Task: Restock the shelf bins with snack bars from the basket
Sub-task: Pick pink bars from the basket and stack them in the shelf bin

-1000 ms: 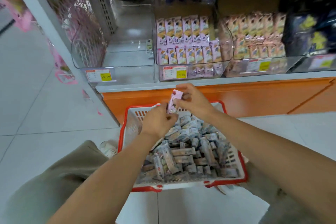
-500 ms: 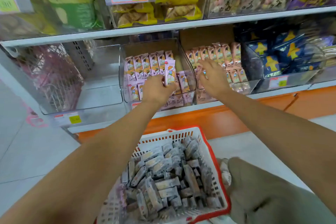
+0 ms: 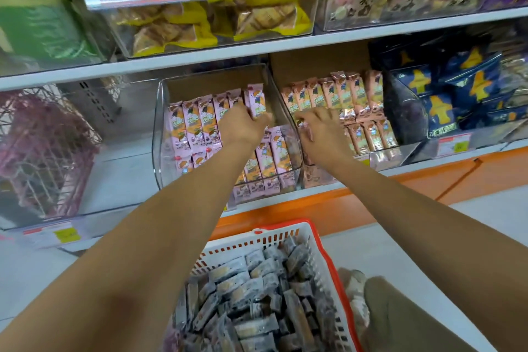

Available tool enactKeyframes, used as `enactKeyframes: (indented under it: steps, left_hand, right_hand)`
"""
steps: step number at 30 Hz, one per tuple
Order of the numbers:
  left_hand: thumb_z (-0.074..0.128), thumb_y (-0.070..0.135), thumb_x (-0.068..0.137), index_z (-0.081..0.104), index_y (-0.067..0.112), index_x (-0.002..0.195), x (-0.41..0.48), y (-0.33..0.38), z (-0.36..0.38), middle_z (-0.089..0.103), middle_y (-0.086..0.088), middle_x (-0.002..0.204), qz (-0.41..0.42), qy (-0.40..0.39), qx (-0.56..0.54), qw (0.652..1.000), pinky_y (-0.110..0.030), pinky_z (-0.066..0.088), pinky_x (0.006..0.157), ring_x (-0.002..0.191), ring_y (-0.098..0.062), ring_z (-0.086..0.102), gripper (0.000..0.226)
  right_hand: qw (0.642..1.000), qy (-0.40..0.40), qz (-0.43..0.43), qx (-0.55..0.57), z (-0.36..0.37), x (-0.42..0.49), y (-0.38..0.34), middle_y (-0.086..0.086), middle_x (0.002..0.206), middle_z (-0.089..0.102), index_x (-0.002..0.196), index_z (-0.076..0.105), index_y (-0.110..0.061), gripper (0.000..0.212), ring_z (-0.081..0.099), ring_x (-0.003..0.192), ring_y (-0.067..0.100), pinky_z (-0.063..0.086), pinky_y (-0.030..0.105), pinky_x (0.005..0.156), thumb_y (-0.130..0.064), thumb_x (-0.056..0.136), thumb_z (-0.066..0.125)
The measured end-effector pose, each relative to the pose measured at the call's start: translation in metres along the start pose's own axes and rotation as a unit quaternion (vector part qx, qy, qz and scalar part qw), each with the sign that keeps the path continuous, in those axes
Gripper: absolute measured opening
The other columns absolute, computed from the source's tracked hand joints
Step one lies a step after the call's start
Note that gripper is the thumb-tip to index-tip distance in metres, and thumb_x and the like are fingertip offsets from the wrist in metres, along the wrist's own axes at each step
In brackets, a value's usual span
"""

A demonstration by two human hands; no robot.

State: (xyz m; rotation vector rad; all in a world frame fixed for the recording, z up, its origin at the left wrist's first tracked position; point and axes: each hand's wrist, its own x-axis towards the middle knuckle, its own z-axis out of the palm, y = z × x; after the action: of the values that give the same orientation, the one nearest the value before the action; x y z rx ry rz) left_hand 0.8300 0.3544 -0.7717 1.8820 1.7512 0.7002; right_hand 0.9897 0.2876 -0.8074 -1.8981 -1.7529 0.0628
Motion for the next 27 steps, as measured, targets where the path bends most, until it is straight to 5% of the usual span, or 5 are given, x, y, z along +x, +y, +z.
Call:
enactKeyframes:
  steps: [5, 10, 17, 27]
  left_hand:
    - [0.065, 0.045, 0.089, 0.052, 0.006, 0.096, 0.007, 0.006, 0.013, 0.056, -0.009, 0.079, 0.016, 0.025, -0.042, 0.999, -0.033, 0.028, 0.051, 0.072, -0.027, 0.055, 0.042]
    - [0.054, 0.034, 0.097, 0.048, 0.000, 0.123, -0.007, 0.005, 0.014, 0.048, -0.019, 0.128, 0.067, 0.009, -0.013, 0.998, -0.026, 0.030, 0.071, 0.108, -0.031, 0.051, 0.043]
    - [0.068, 0.002, 0.084, 0.049, 0.013, 0.138, -0.018, -0.005, 0.010, 0.040, -0.008, 0.122, 0.154, -0.059, -0.003, 0.986, -0.030, 0.048, 0.096, 0.097, -0.024, 0.055, 0.058]
    - [0.070, 0.026, 0.085, 0.054, 0.026, 0.131, 0.006, -0.001, 0.022, 0.046, -0.009, 0.133, 0.177, 0.072, 0.235, 0.953, -0.048, 0.025, 0.109, 0.129, -0.031, 0.036, 0.048]
  right_hand:
    - [1.000, -0.002, 0.003, 0.011, 0.001, -0.001, 0.000, 0.006, 0.136, 0.045, 0.139, 0.047, -0.027, 0.041, 0.029, 0.129, 0.027, 0.035, 0.040, 0.102, -0.021, 0.098, 0.047]
    - [1.000, -0.011, -0.008, 0.006, 0.000, -0.003, -0.001, 0.008, 0.136, 0.044, 0.141, 0.047, -0.027, 0.042, 0.027, 0.129, 0.028, 0.036, 0.040, 0.101, -0.020, 0.099, 0.045]
    - [1.000, -0.023, -0.001, 0.018, -0.001, -0.004, -0.001, 0.008, 0.138, 0.042, 0.140, 0.049, -0.024, 0.041, 0.024, 0.132, 0.029, 0.033, 0.043, 0.106, -0.020, 0.100, 0.043]
    - [1.000, -0.016, 0.003, 0.014, 0.001, -0.003, 0.000, 0.006, 0.138, 0.041, 0.139, 0.049, -0.025, 0.040, 0.023, 0.132, 0.026, 0.035, 0.040, 0.104, -0.023, 0.100, 0.042]
